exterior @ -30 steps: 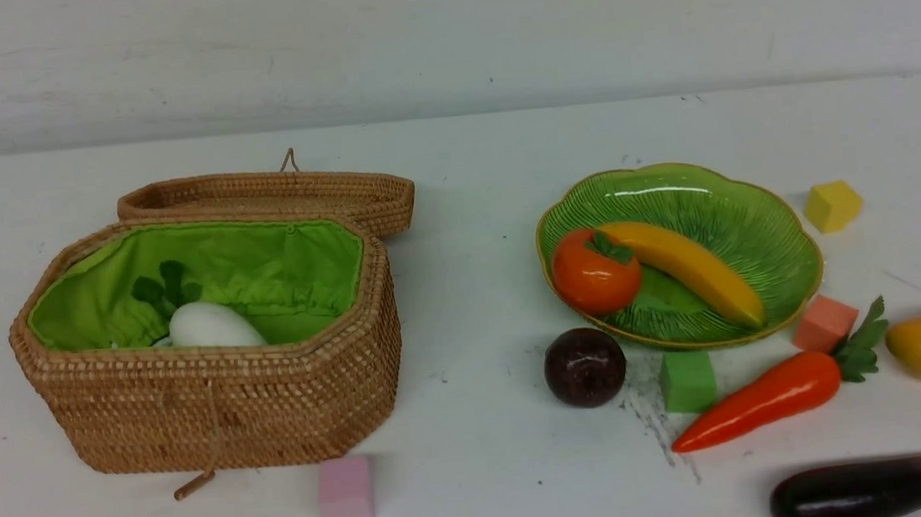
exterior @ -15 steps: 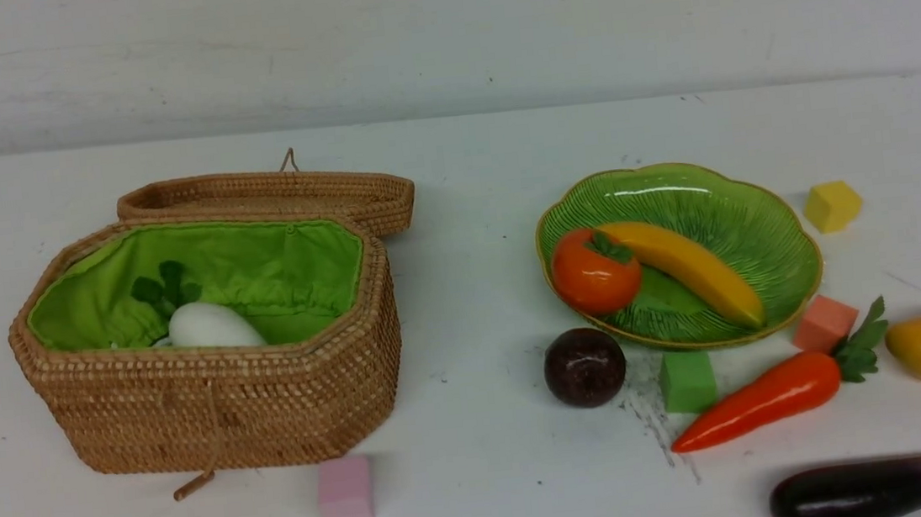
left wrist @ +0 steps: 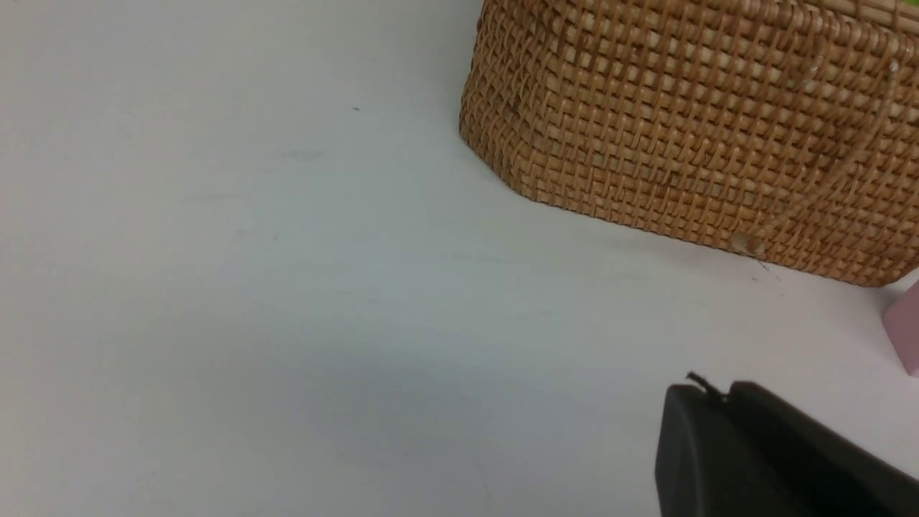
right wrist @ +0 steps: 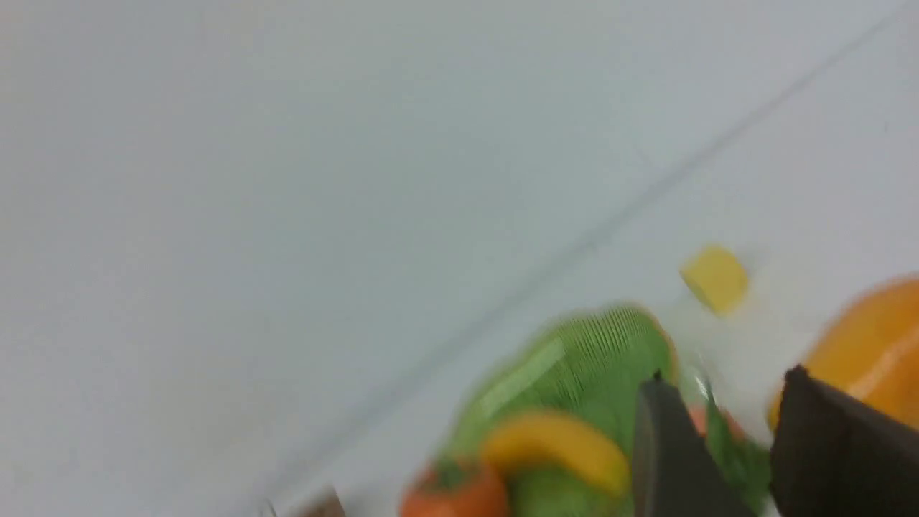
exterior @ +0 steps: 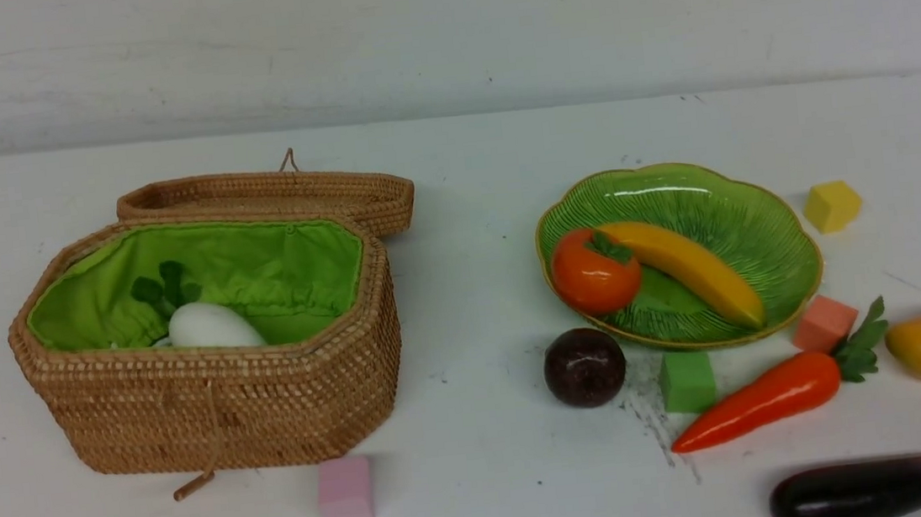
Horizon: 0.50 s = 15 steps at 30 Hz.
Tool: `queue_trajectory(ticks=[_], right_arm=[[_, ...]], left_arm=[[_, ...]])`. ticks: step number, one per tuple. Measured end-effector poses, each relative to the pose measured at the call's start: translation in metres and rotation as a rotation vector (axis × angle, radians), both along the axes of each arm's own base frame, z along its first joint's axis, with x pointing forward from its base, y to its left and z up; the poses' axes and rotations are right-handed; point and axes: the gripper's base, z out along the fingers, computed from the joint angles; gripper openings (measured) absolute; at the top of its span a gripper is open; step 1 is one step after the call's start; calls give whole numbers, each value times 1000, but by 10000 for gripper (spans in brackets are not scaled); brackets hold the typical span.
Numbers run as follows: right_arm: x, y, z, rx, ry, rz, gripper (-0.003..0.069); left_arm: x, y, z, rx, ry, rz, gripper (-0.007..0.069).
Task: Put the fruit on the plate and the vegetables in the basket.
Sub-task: Use the right arm to grab a mango and put it into the right plate
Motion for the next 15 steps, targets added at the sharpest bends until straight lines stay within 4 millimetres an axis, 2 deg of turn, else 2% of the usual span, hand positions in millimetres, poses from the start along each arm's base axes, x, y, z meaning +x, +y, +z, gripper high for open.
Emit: queue_trajectory(ticks=[4, 7, 8, 9, 10, 12, 14, 15], right_arm=[[-6, -7, 25, 16, -157, -72, 242], [-17, -5, 63, -9, -259, -62, 242], [-25, -3, 88, -28, -311, -49, 242], [-24, -3, 87, -32, -304, -46, 242], [-32, 0, 112, -62, -335, -28, 242], [-39, 4, 148, -106, -341, 3, 242], [-34, 9, 181, -147, -281, 49, 242], [-32, 10, 189, -154, -258, 65, 242]], left_arm=[[0, 0, 0, 0, 0, 0, 40], [0, 0, 0, 0, 0, 0, 43], [0, 0, 0, 0, 0, 0, 45], [0, 0, 0, 0, 0, 0, 45], [0, 0, 0, 0, 0, 0, 47], [0, 0, 0, 0, 0, 0, 50], [0, 0, 0, 0, 0, 0, 50], [0, 0, 0, 0, 0, 0, 50]])
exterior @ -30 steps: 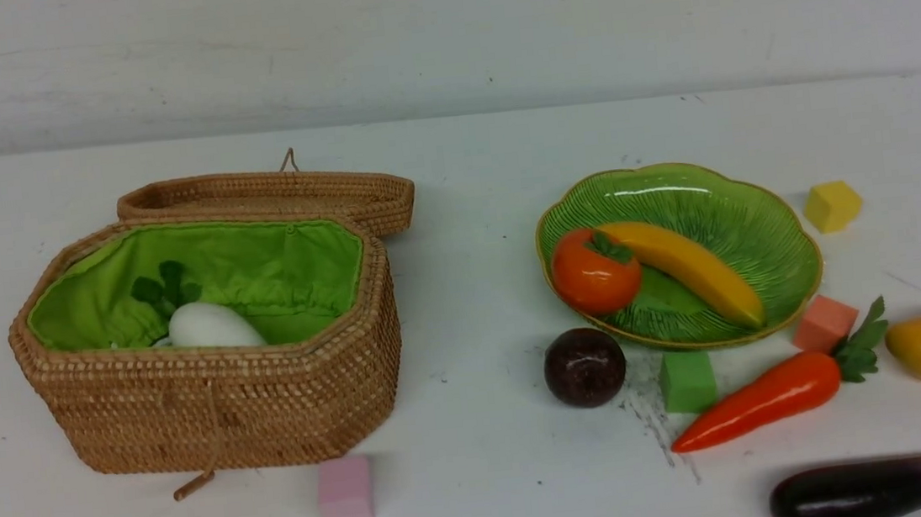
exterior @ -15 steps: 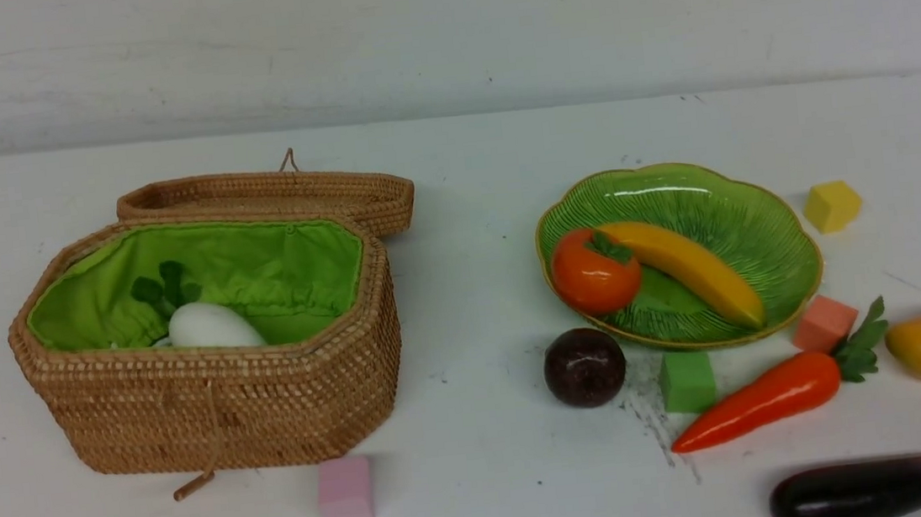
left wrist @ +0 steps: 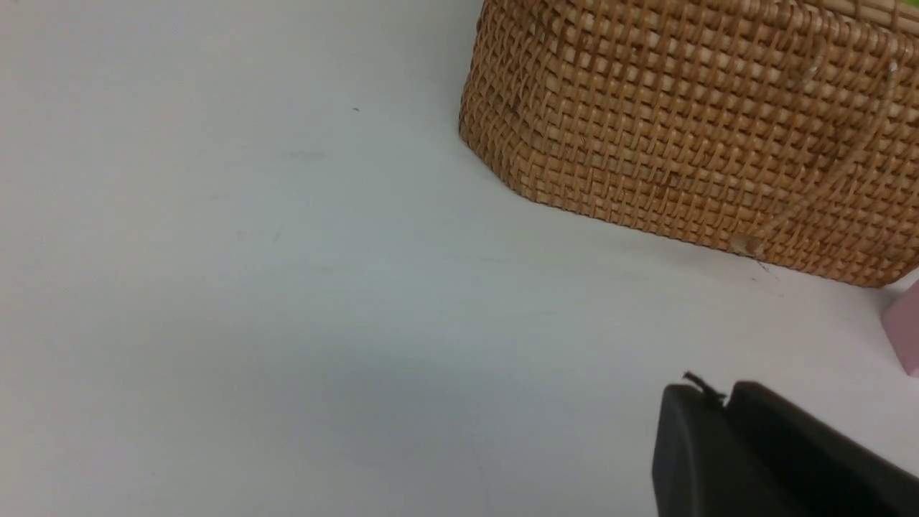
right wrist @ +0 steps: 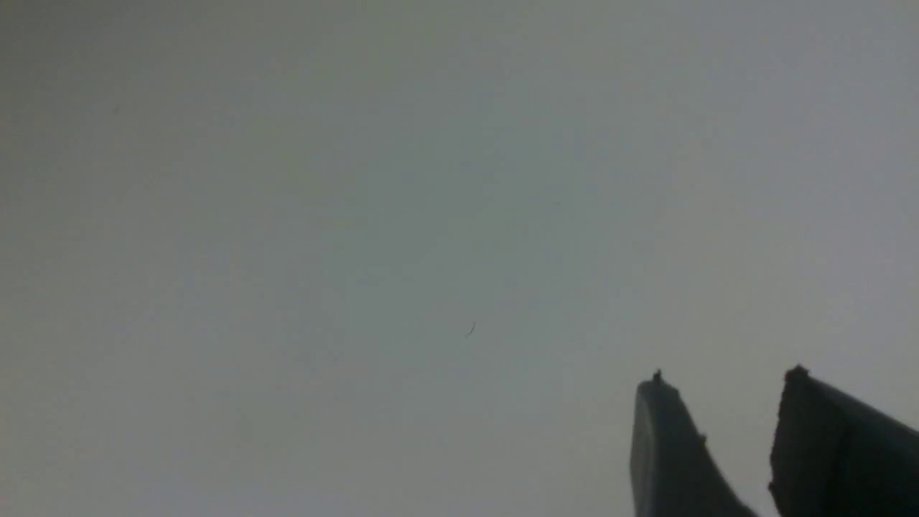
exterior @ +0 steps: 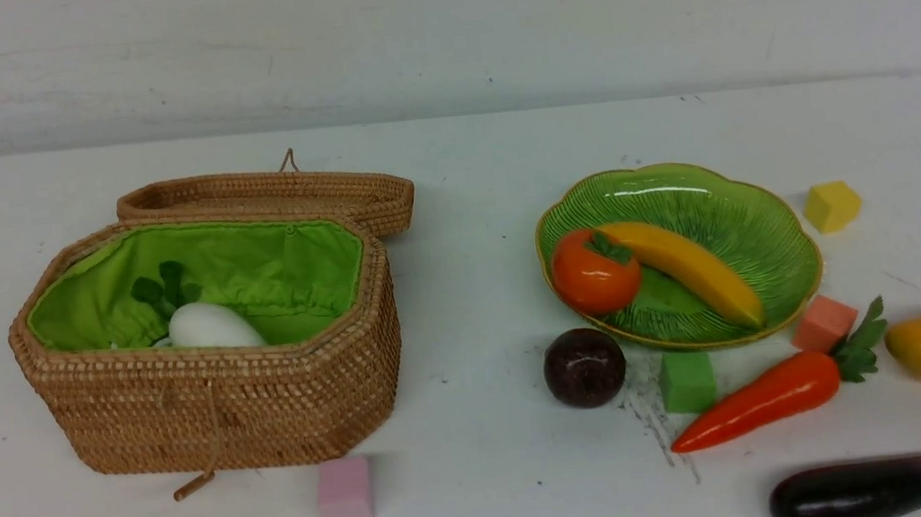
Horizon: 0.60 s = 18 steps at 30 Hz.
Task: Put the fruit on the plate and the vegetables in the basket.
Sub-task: Use the right arm to grab a mango and put it into the right plate
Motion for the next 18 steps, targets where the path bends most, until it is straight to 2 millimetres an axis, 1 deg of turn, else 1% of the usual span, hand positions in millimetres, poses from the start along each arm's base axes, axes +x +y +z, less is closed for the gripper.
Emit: queue_trajectory(ticks=[1, 3, 5, 6, 8, 11, 12, 15, 18], right_arm=[[7, 2, 13, -17, 55, 25, 242], [23, 5, 24, -62, 157, 49, 242], [47, 6, 22, -114, 264, 50, 242], [64, 5, 16, -135, 340, 55, 242], [92, 5, 1, -142, 472, 74, 242], [127, 6, -26, -122, 649, 107, 242], [133, 6, -31, -119, 683, 114, 242], [164, 7, -56, -78, 887, 157, 249], [192, 2, -70, -18, 1088, 158, 277]], left_arm=[[0, 0, 0, 0, 0, 0, 52], [0, 0, 0, 0, 0, 0, 52], [0, 0, 0, 0, 0, 0, 52], [0, 0, 0, 0, 0, 0, 52], [0, 0, 0, 0, 0, 0, 54], [0, 0, 0, 0, 0, 0, 57], [0, 0, 0, 0, 0, 0, 58], [0, 0, 0, 0, 0, 0, 60], [0, 0, 0, 0, 0, 0, 61]])
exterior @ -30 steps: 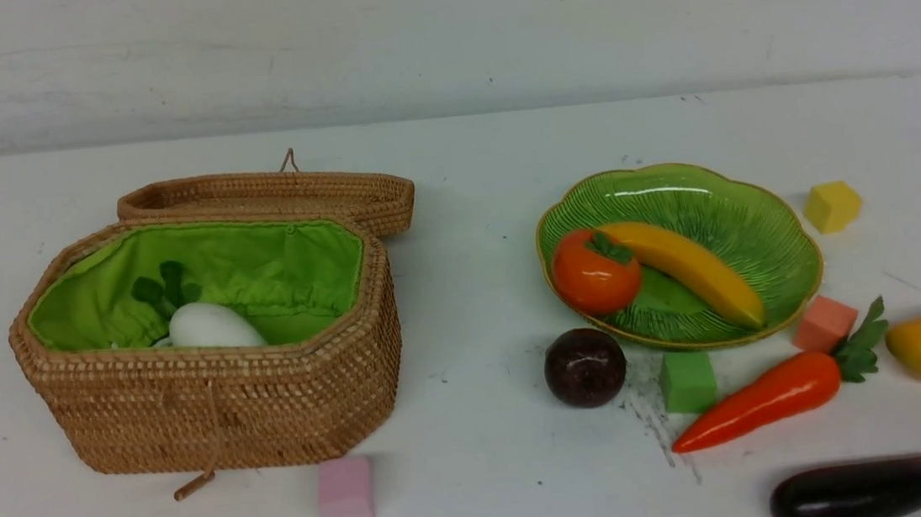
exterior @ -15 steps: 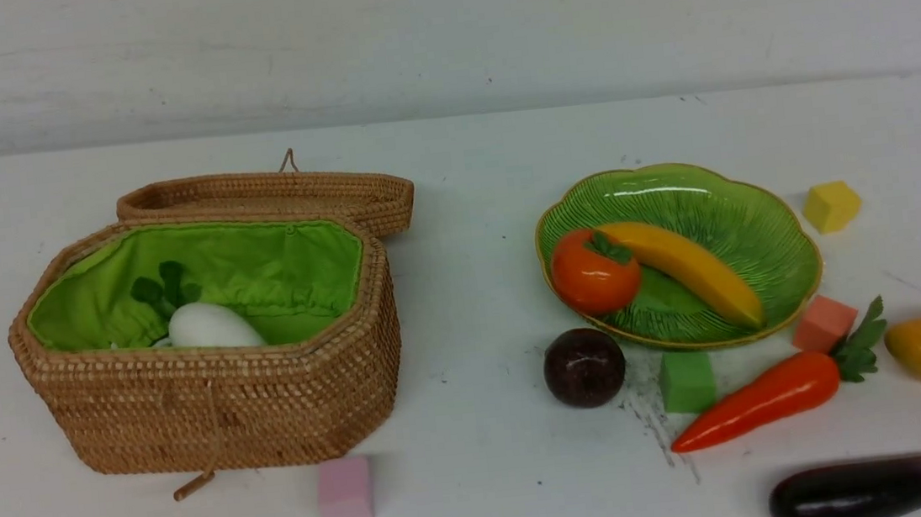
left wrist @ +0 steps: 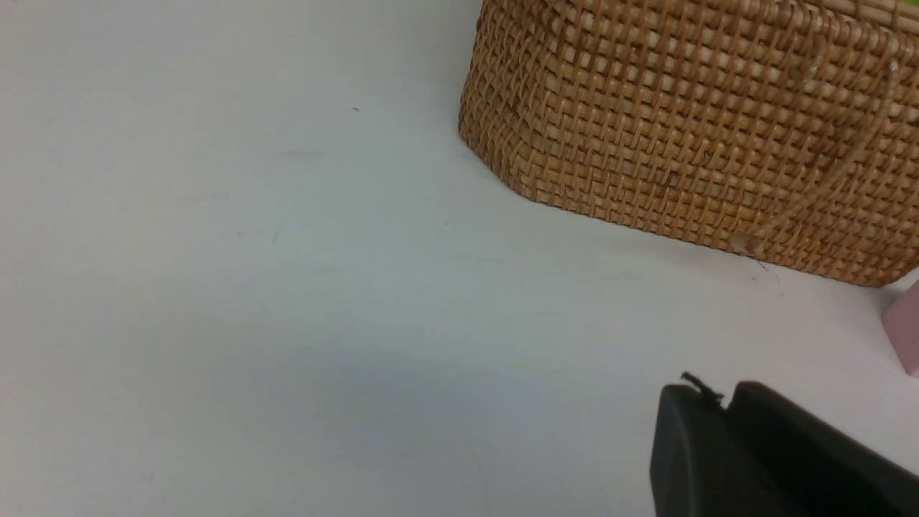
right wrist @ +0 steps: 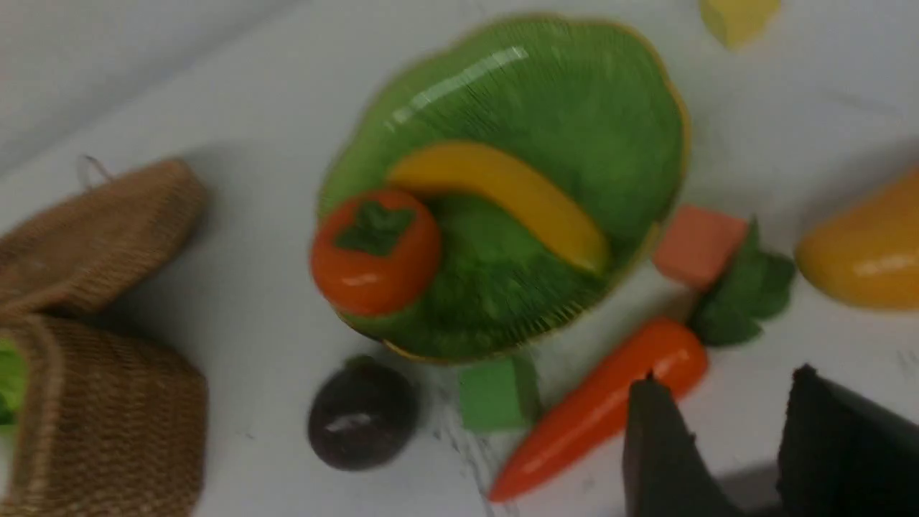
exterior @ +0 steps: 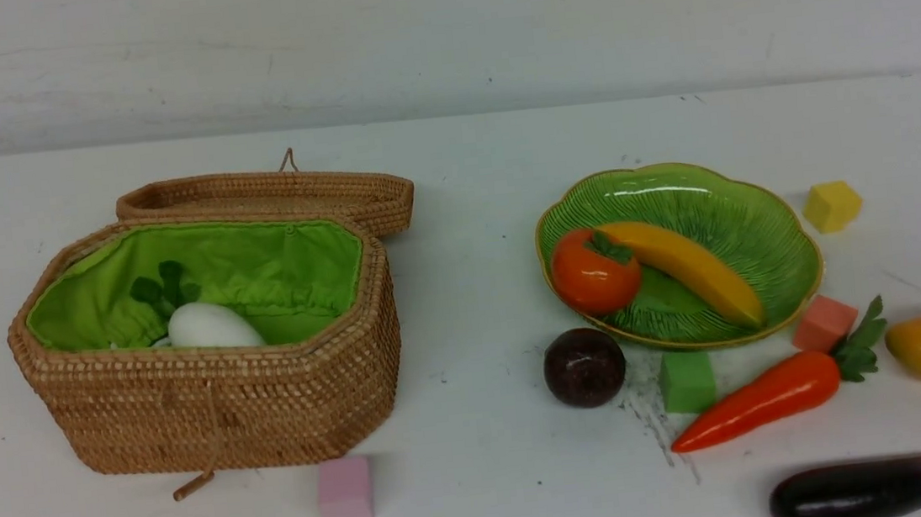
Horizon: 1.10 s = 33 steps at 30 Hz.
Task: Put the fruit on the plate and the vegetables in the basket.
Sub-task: Use the right arm to grab a mango and put it into the right plate
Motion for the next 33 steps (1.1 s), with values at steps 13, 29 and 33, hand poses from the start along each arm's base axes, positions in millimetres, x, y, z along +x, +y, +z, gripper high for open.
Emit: queue_trajectory(ticks=[13, 29, 33], right_arm=[[97, -68, -47, 132, 455, -426, 614], [149, -89, -141, 164, 529, -589, 640], [155, -91, -156, 163, 569, -589, 622]], left_arm=[[0, 0, 0, 1, 0, 0, 71], [0, 0, 0, 2, 0, -1, 86], [0, 0, 0, 2, 0, -1, 92]])
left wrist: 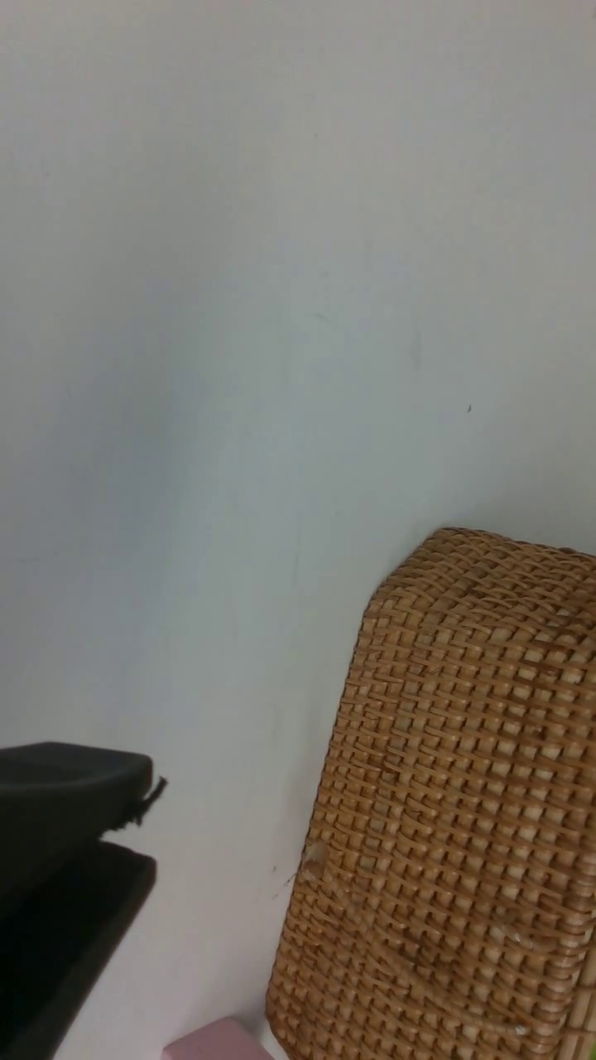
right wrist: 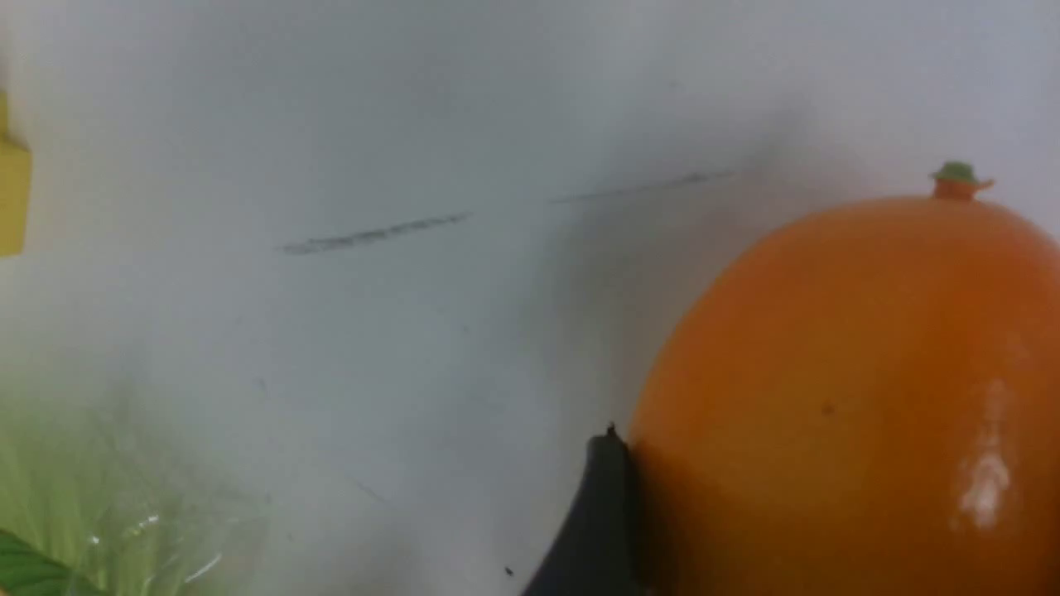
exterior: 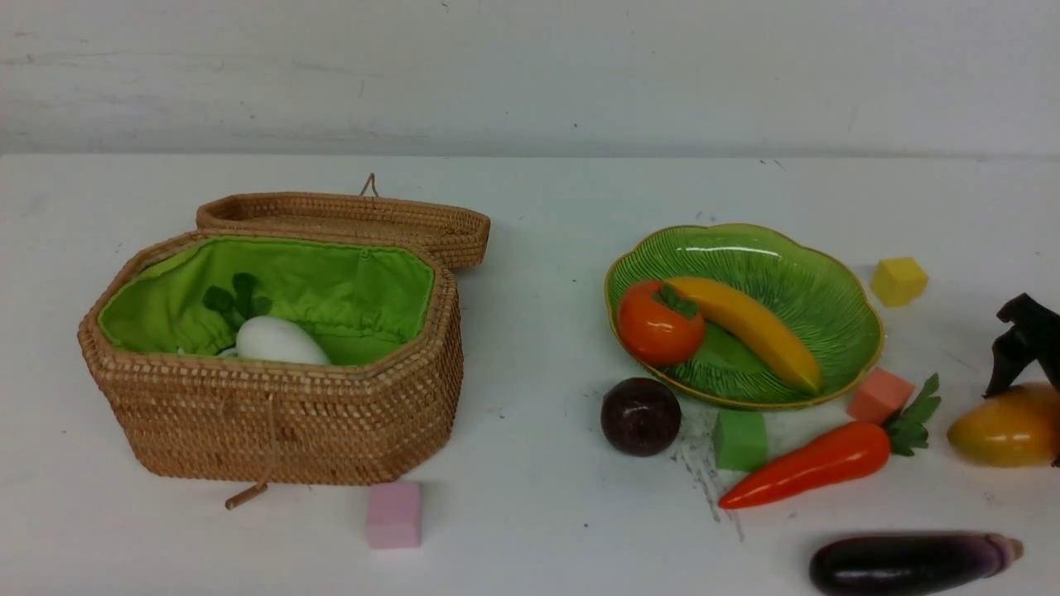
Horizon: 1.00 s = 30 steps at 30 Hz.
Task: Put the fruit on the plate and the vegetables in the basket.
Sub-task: Use the right arm to grab a mango and put it into the right plate
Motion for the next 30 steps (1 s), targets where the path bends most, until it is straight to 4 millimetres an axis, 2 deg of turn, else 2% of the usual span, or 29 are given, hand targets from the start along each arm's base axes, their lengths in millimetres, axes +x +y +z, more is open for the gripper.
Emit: queue_trajectory(ticks=[5, 8, 10, 12, 15, 17, 19, 20, 21, 23, 24, 27, 30], right_arm=[[2, 0, 1, -34, -3, 119, 598], [7, 2, 20, -61, -55, 253, 598], [13, 5, 52, -85, -168, 319, 598], [21, 17, 100, -136, -353, 441, 598], [30, 50, 156, -224, -594, 668, 598], [34, 82, 173, -296, -700, 875, 598], [38, 109, 174, -370, -754, 1070, 598], [40, 125, 168, -409, -766, 1185, 598], [46, 142, 155, -444, -763, 1309, 598], [52, 155, 139, -444, -747, 1376, 598], [61, 164, 118, -459, -717, 1418, 598], [76, 164, 89, -496, -669, 1385, 598], [87, 157, 75, -558, -642, 1340, 598]], left_arm=[[0, 0, 0, 0, 0, 0, 94], [0, 0, 0, 0, 0, 0, 96], [0, 0, 0, 0, 0, 0, 95], [0, 0, 0, 0, 0, 0, 95], [0, 0, 0, 0, 0, 0, 95], [0, 0, 0, 0, -1, 0, 95], [0, 0, 0, 0, -1, 0, 95], [0, 0, 0, 0, -1, 0, 95], [0, 0, 0, 0, -1, 0, 95], [0, 0, 0, 0, -1, 0, 95], [0, 0, 0, 0, -1, 0, 95], [0, 0, 0, 0, -1, 0, 95], [0, 0, 0, 0, -1, 0, 97]])
